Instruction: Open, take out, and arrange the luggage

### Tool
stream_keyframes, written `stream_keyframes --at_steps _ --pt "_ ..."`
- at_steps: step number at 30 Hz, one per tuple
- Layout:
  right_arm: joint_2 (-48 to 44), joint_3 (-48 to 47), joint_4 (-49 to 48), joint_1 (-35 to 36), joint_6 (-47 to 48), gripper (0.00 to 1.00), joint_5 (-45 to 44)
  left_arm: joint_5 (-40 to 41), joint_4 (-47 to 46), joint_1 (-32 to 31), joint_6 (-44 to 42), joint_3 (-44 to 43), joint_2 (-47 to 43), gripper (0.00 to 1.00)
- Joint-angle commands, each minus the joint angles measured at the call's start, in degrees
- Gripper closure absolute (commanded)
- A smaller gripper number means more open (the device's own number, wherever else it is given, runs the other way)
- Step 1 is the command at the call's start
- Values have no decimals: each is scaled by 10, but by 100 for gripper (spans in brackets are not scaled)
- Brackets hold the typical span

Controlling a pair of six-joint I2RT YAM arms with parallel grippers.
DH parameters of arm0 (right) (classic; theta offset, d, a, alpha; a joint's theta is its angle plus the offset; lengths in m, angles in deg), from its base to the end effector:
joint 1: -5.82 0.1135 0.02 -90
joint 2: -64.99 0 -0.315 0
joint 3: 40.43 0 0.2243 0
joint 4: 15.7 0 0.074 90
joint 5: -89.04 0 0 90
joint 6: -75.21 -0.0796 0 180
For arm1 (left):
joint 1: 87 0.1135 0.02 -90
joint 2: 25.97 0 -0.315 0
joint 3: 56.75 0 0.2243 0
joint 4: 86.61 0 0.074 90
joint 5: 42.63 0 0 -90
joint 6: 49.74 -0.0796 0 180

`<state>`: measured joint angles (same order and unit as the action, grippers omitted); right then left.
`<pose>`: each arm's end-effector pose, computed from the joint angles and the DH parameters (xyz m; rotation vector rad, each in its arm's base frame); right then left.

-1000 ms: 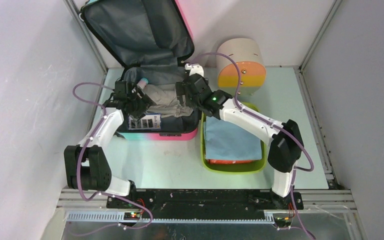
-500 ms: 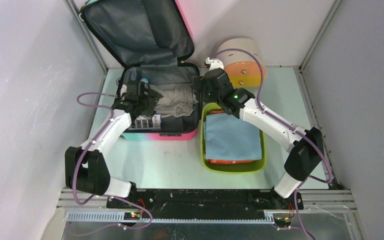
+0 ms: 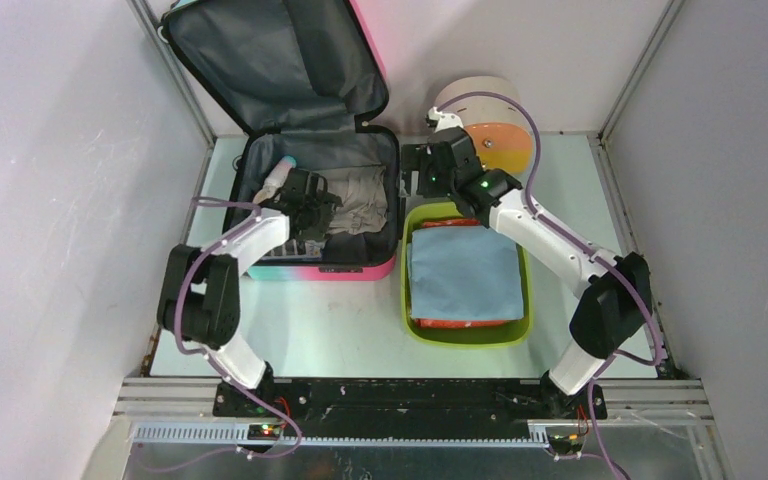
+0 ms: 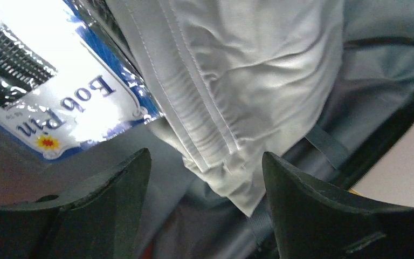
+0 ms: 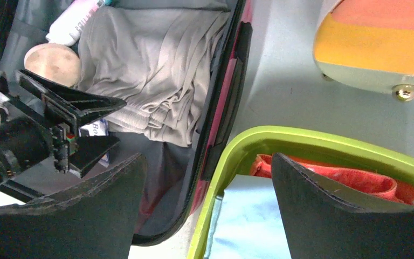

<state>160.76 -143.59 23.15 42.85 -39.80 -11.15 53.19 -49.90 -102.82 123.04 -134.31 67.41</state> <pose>0.3310 0.2321 0.3762 -0.1178 2.1408 0.4549 0.3366 -0.0870 0.2452 -1.4609 2.1282 -0.5781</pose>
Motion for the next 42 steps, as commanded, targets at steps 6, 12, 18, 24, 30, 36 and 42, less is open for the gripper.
stream_keyframes --at_steps 6,12,18,24,30,36,42 --pt "-9 -1 -28 -22 -13 13 20 7 -43 -24 32 -26 67 20" --pt "-7 4 -25 -24 -17 13 21 2 -66 -27 50 -26 103 26" --pt "-11 5 -20 -23 -13 13 20 19 -89 -29 45 -30 90 69" --pt "-26 9 -11 -15 -14 14 10 18 -91 -29 48 -38 58 99" --pt "-50 27 -5 -2 -20 13 -1 27 -71 -30 41 -63 36 99" --pt "-71 39 3 -1 -15 13 -7 31 -60 -33 43 -72 28 78" --pt "-84 49 2 -3 -13 13 -11 33 -76 -36 35 -64 28 99"
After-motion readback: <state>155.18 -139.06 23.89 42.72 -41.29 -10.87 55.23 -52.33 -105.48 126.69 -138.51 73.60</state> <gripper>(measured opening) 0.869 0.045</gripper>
